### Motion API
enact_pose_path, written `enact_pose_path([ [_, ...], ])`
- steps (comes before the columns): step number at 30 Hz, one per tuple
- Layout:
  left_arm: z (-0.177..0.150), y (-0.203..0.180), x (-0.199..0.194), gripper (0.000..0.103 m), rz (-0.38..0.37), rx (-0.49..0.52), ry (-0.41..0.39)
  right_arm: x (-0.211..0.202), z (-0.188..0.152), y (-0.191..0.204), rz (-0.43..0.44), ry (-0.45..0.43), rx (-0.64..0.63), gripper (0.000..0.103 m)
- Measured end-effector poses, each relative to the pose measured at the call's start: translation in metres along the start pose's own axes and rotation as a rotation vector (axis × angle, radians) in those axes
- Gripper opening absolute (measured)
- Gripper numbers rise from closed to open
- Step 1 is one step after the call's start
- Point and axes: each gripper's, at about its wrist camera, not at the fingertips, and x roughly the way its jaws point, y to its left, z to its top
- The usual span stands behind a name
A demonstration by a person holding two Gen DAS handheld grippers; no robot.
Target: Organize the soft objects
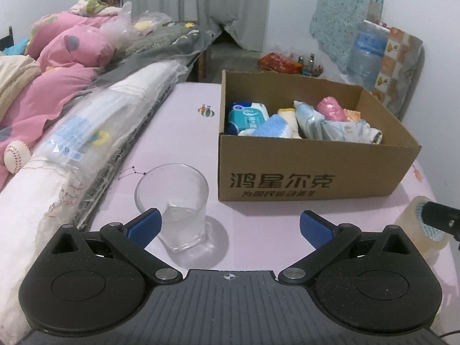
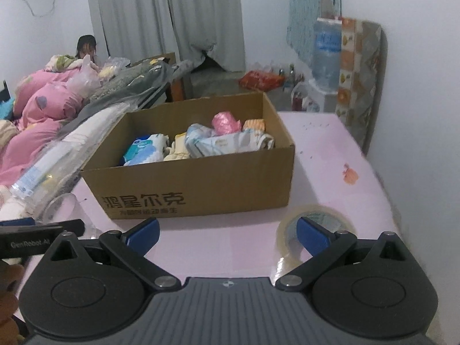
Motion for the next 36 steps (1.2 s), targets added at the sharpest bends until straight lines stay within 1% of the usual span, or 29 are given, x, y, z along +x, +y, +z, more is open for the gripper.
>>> enact_pose_path([
  [3,0.003,-0.006,0.002,0.103,0.018,0.015,0.007,0.005,0.001,0.001,0.021,0.013,0.017,0.073],
  [7,0.007,-0.016,0.003,0.103,0.007,0.037,0.019,0.015,0.000,0.009,0.040,0.046,0.005,0.073],
  [10,0.006,-0.027,0.002,0.103,0.000,0.075,0.018,0.021,-0.002,0.013,0.053,0.073,0.000,0.073],
  [12,0.005,-0.032,0.004,0.103,0.023,0.092,0.018,0.023,-0.004,0.013,0.043,0.077,0.000,0.073],
  [16,0.004,-0.036,0.006,0.103,0.002,0.099,0.038,0.023,-0.005,0.006,0.025,0.081,0.018,0.073],
  [20,0.003,-0.040,0.005,0.103,0.009,0.107,0.035,0.022,-0.005,0.002,0.016,0.086,0.023,0.073],
  [26,0.003,-0.042,0.004,0.103,0.009,0.102,0.030,0.021,-0.005,0.002,-0.009,0.086,-0.006,0.073],
  [36,0.002,-0.044,0.003,0.103,0.014,0.106,0.028,0.021,-0.006,0.000,-0.011,0.095,-0.008,0.073],
])
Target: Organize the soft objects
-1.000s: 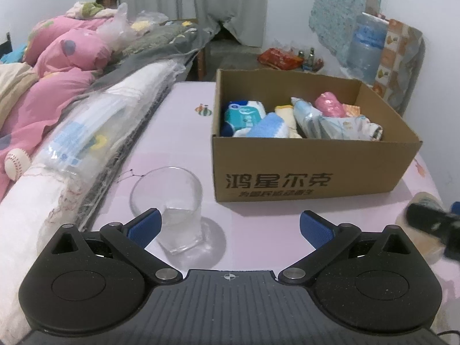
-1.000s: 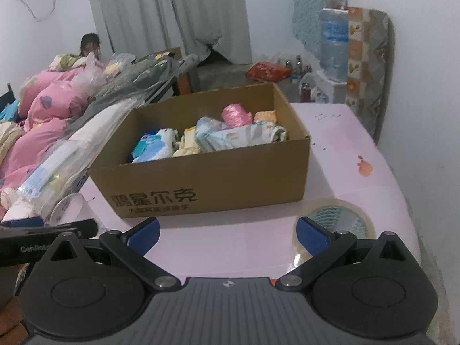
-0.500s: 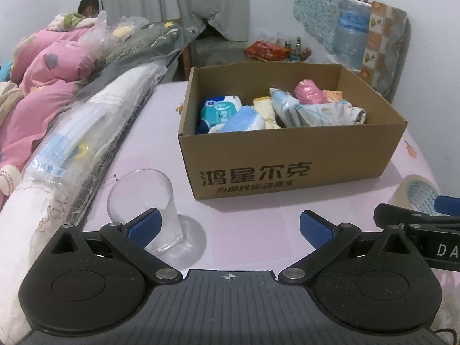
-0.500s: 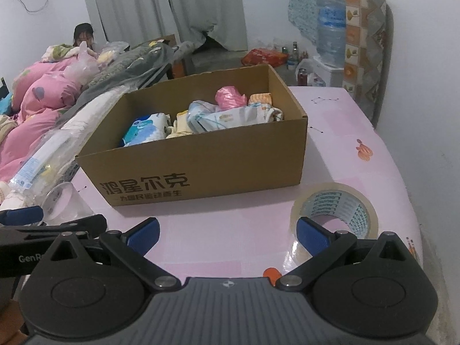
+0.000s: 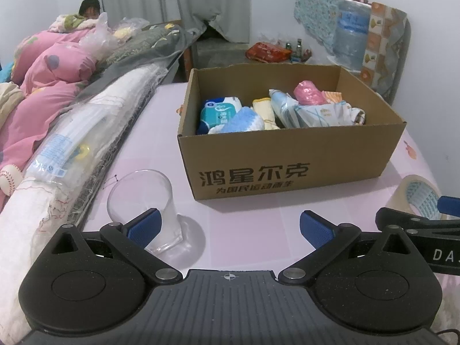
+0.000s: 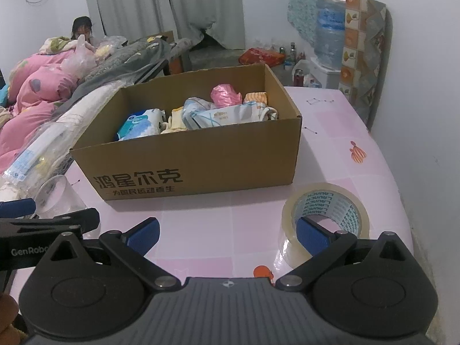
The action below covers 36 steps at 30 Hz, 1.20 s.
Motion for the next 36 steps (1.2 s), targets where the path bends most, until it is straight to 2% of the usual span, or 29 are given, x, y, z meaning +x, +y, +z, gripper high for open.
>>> enact_pose_path([
  [36,-0.0030,0.0020,0.0037,0.103,0.001,-0.007,0.023,0.0067,-0.0005,-0.0003,-0.011,0.017,-0.007,0.073],
])
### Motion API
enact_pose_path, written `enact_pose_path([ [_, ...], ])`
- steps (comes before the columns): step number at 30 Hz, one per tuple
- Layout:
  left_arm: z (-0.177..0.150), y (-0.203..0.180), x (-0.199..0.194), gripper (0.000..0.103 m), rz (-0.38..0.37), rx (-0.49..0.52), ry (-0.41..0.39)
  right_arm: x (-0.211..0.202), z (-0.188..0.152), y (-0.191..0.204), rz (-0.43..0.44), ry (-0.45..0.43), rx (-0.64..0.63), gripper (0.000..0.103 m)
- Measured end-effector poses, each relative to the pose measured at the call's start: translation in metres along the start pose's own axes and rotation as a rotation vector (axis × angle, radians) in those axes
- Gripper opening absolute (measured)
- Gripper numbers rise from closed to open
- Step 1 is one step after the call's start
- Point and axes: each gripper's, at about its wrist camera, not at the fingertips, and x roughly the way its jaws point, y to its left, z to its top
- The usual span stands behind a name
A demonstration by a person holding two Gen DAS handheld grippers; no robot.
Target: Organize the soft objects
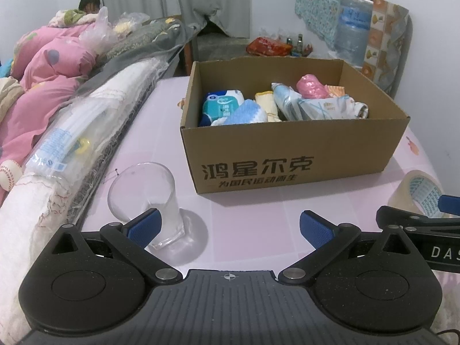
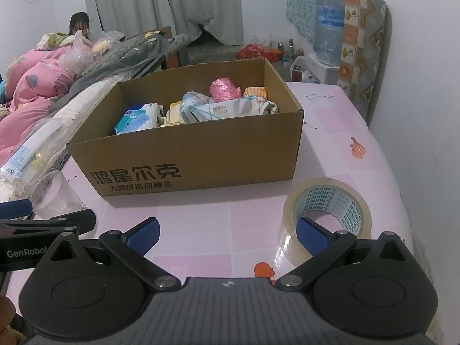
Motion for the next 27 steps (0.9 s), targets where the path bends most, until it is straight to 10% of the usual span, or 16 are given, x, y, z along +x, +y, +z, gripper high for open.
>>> enact_pose_path([
  [27,-0.0007,-0.0028,0.0037,0.103,-0.010,0.000,0.017,0.0014,-0.0027,-0.0042,-0.002,0.011,0.007,0.073],
])
